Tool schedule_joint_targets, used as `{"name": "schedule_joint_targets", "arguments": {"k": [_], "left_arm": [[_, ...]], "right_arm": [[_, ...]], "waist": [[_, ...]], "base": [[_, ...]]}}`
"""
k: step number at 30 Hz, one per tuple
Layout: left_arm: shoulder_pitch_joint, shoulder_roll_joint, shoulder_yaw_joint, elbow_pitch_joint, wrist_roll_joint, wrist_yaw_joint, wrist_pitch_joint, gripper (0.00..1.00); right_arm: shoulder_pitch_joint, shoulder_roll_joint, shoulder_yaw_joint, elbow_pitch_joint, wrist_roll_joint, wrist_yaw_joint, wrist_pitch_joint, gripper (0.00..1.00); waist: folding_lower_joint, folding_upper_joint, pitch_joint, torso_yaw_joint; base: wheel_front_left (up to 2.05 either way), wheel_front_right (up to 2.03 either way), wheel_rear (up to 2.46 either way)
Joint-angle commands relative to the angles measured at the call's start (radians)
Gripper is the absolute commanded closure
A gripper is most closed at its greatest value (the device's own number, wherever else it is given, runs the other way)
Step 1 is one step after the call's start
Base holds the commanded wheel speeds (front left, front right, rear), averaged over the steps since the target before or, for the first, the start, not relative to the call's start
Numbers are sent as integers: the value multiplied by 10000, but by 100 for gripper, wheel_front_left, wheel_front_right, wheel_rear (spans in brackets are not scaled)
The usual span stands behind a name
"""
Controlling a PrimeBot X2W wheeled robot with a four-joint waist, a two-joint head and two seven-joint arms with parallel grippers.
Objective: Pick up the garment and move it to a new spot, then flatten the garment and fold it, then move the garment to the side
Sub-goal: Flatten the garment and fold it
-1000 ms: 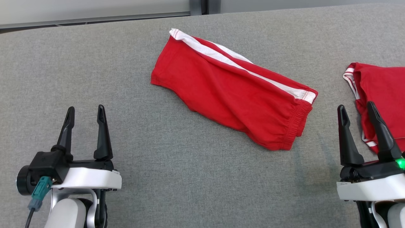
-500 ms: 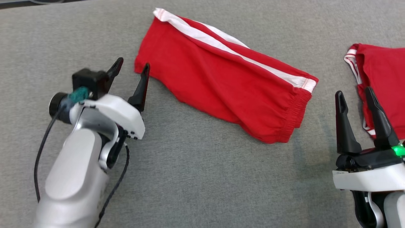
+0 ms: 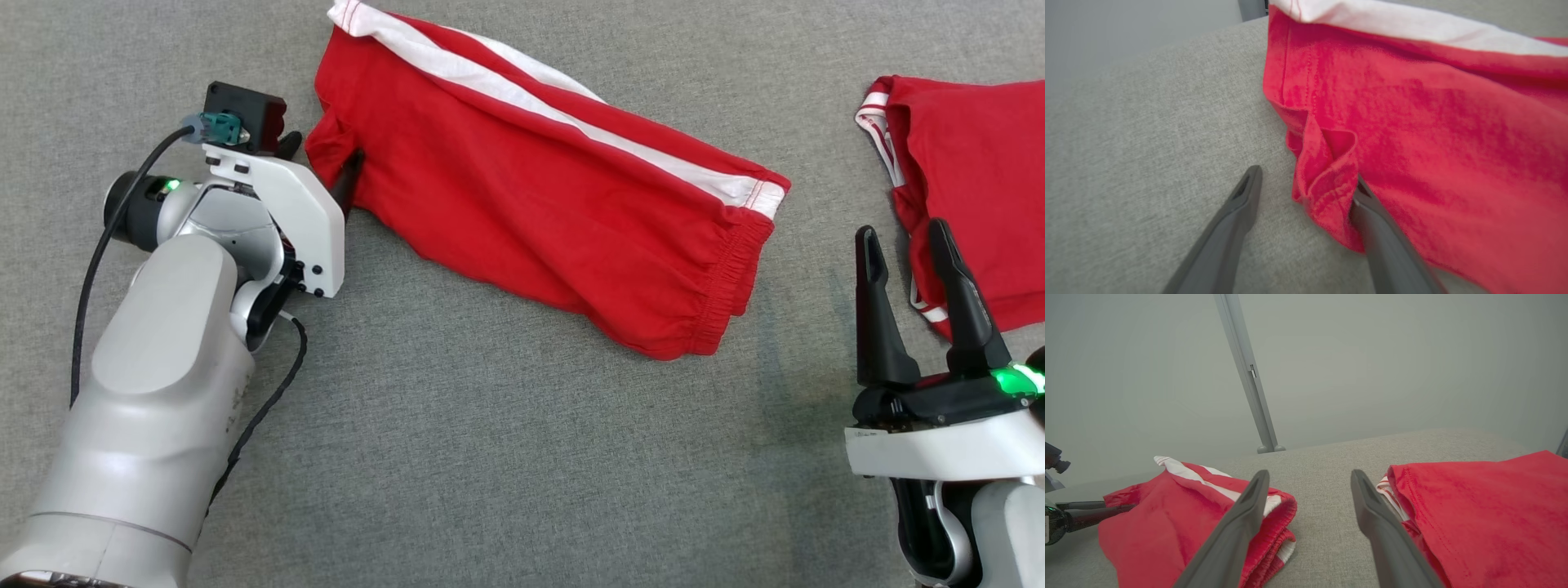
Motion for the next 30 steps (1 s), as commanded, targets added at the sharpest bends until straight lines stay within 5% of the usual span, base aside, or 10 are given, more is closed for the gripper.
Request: {"name": "schedule_joint_targets", "arguments": {"k": [1,2,9,17,27,28,29,30], "left_arm": [[41,-11,-230,309,-29,-67,149,76],[-16,-2,-287,398,-61,-76,102,100],[127,-65,-233,623,-264,83,-709,100],[2862,-217,589,-1031,-1096,883,-2401,100],[6271,-232,639,-4342,-1630,1739,-1872,100],[6415,-216,638,-4593,-1699,1756,-1794,80],[6519,-191,652,-4820,-1705,1794,-1775,29],[6568,-145,680,-5033,-1643,1867,-1833,0]], "right_arm": [[-113,-57,22,54,116,-1,-85,0],[-134,-67,42,72,142,-1,-89,0],[-70,-115,-64,78,214,-1,-91,0],[401,-223,-413,-163,195,-1,175,0],[1117,-276,-790,-599,75,-3,730,0],[1147,-285,-789,-646,48,-1,784,0],[1157,-306,-792,-678,30,-1,821,0],[1161,-348,-803,-723,-21,-3,883,0]], "waist": [[1,0,8,-4],[1,0,7,-9],[1,0,-28,96],[1,0,-503,857],[1,0,-1204,1659],[1,0,-1229,1663],[1,0,-1246,1665],[1,0,-1270,1664]], "base": [[0,0,0],[0,0,0],[0,0,0],[0,0,0],[0,0,0],[0,0,0],[0,0,0],[0,0,0]]}}
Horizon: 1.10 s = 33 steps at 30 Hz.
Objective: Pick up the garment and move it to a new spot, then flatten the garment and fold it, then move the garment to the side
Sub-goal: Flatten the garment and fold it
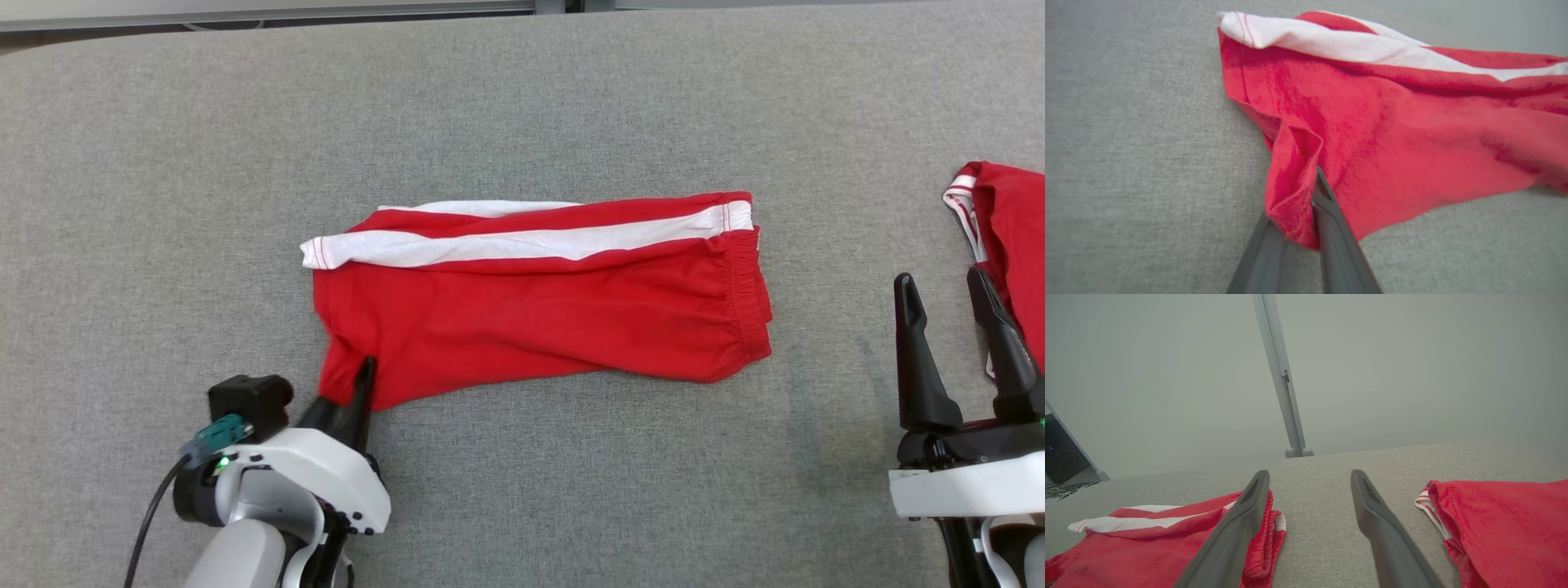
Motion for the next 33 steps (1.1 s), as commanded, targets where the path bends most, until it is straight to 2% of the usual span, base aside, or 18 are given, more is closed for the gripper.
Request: {"name": "schedule_joint_targets", "arguments": {"k": [1,5,9,12,19,33], "left_arm": [[192,138,96,-356,89,169,-213,0],[423,103,393,-884,224,430,-1005,0],[556,205,766,-1676,758,646,-2743,0],[536,284,926,-2174,1176,752,-3177,0],[957,571,1083,-2919,1901,1027,-3284,0],[1371,683,917,-3314,1943,1309,-2740,0]], "right_arm": [[50,-152,-81,-82,-187,-3,81,0],[64,-158,-96,-178,-299,-3,214,0],[72,-236,-110,-276,-487,-3,351,0],[161,-287,-98,-308,-546,-3,441,0],[504,-210,-139,-362,-605,-3,637,0],[583,-232,-203,-398,-637,-3,795,0]], "waist": [[0,-1,-75,18],[0,-1,-175,19],[0,-1,-457,21],[0,-1,-661,-7],[0,-1,-1137,-3],[0,-1,-1143,77]], "base": [[0,0,0],[0,0,0],[0,0,0],[0,0,0],[0,0,0],[0,0,0]]}}
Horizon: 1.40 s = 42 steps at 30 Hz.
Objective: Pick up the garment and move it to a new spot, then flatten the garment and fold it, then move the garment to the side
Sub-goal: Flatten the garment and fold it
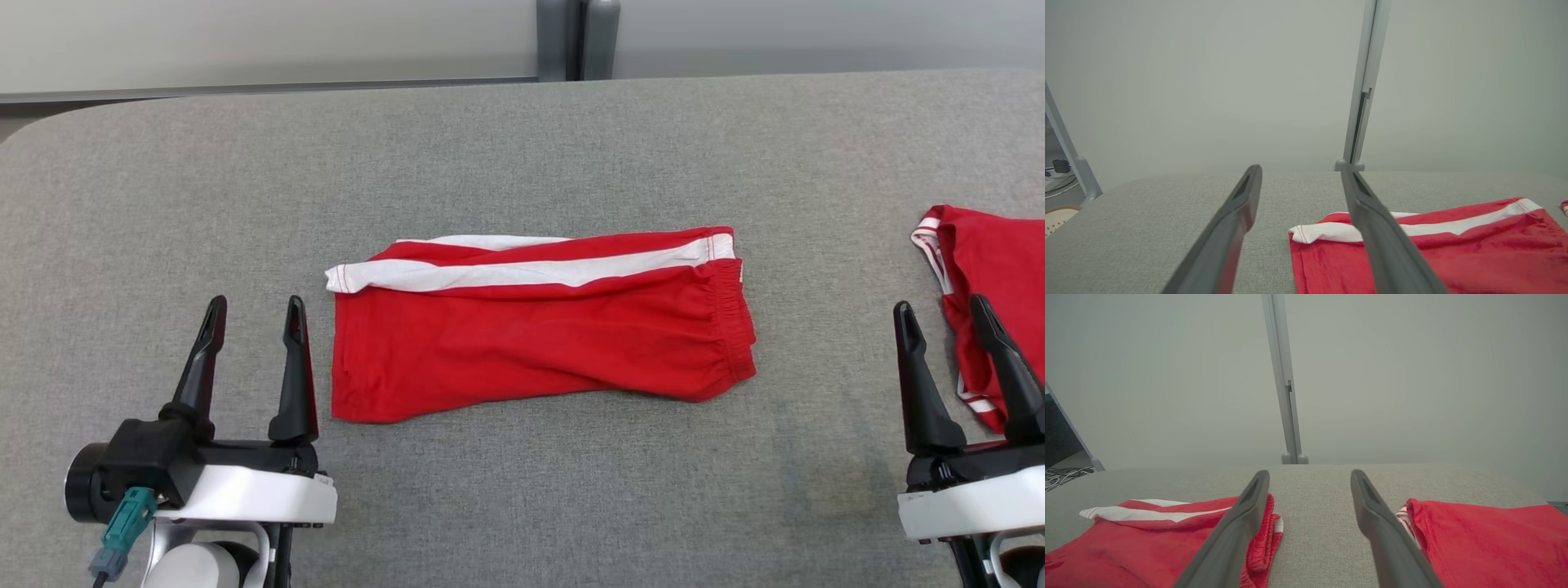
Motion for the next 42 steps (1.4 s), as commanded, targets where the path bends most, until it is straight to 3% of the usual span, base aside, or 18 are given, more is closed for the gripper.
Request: {"name": "schedule_joint_targets", "arguments": {"k": [1,9,18,29,30,31,32,42], "left_arm": [[40,59,-33,-56,71,51,33,0],[-565,-214,-423,-155,132,-86,-23,0],[-1384,-628,-739,371,11,-406,-324,0],[-1822,-790,-685,861,103,-621,-560,0],[-1867,-793,-683,873,127,-634,-574,0],[-1915,-783,-669,882,144,-632,-581,0],[-1946,-777,-645,891,156,-646,-592,0],[-1756,-749,-437,965,203,-612,-625,0]], "right_arm": [[29,-45,-45,-64,-50,-1,14,0],[-582,-382,289,334,-169,-1,586,0],[-1932,-654,1584,2199,231,-3,1134,0],[-2411,-443,1328,4043,631,-4,1824,0],[-2424,-419,1373,4085,810,-4,1965,22],[-2463,-429,1437,4099,874,-4,2092,65],[-2502,-495,1472,4070,872,-4,2169,100],[-2117,-1078,1165,2877,869,-12,2045,100]], "waist": [[0,0,63,42],[0,0,834,580],[0,0,1679,1225],[0,0,1936,1293],[0,0,1946,1281],[0,0,1957,1266],[0,0,1969,1243],[0,0,1838,880]], "base": [[0,0,0],[0,0,0],[0,0,0],[0,0,0],[0,0,0],[0,0,0],[0,0,0],[0,0,0]]}}
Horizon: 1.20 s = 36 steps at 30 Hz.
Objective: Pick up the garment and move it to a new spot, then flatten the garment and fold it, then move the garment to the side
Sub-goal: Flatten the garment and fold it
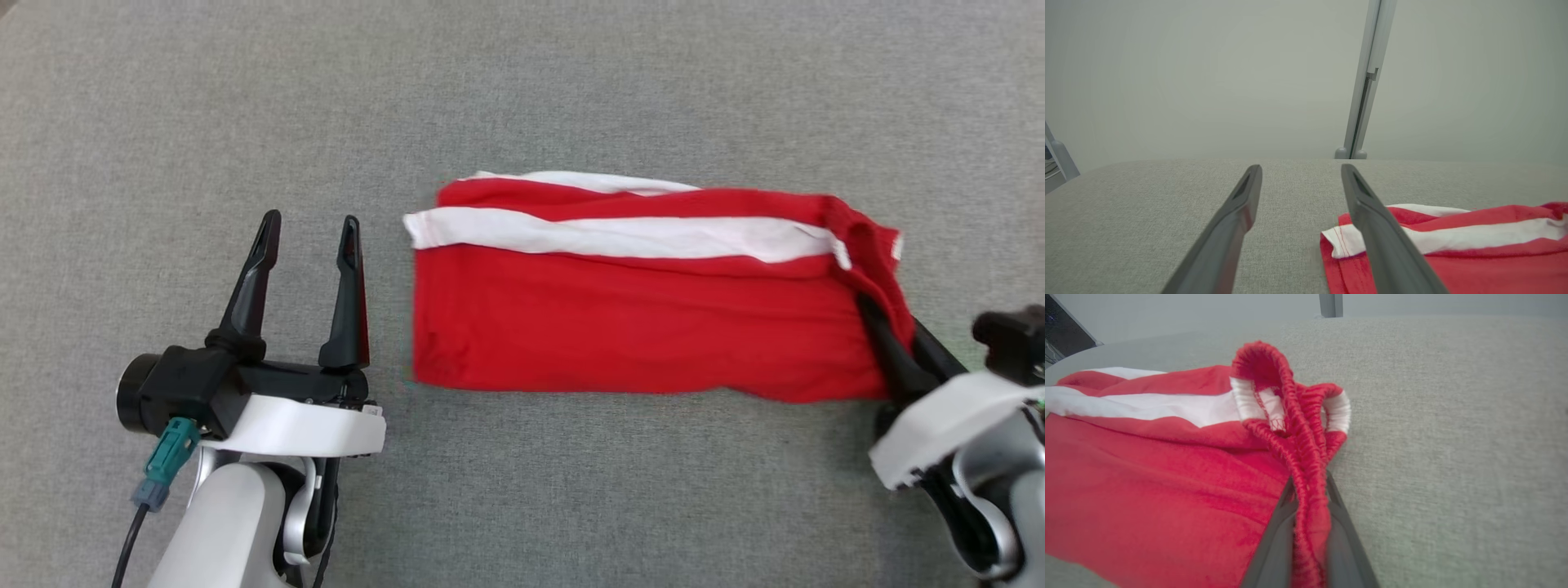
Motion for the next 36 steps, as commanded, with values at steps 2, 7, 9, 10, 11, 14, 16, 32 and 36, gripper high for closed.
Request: {"name": "schedule_joint_targets", "arguments": {"k": [2,7,9,10,11,14,16,32,36], "left_arm": [[112,23,81,32,56,25,-53,0],[156,77,135,34,76,-7,-56,0],[188,99,151,39,88,-7,-51,0],[197,112,147,42,94,-16,-51,0],[204,121,137,47,97,-21,-52,0],[223,139,92,72,100,-63,-52,0],[214,130,62,78,99,-64,-53,0],[-177,-311,-271,351,-43,-287,-56,0],[-179,-378,-233,396,0,-339,-57,0]], "right_arm": [[544,-289,-408,-312,66,-25,-26,100],[1193,-446,-962,-905,531,-24,145,100],[1263,-383,-1005,-1177,838,-24,288,100],[1291,-453,-1004,-1310,863,-21,396,100],[1277,-361,-967,-1445,1165,-21,511,100],[1130,-143,-801,-1990,1941,-15,1011,100],[1054,12,-736,-2190,2342,-15,1244,100],[-1575,1678,2400,-689,5001,-15,2898,100],[-2041,1790,3072,104,4912,-15,2367,100]], "waist": [[0,0,-149,-137],[0,0,-331,-327],[0,0,-393,-388],[0,0,-414,-407],[0,0,-436,-421],[0,0,-496,-402],[0,0,-502,-375],[0,0,-80,740],[0,0,-24,818]], "base": [[0,0,0],[0,0,0],[0,0,0],[0,0,0],[0,0,0],[0,0,0],[0,0,0],[0,0,0],[0,0,0]]}}
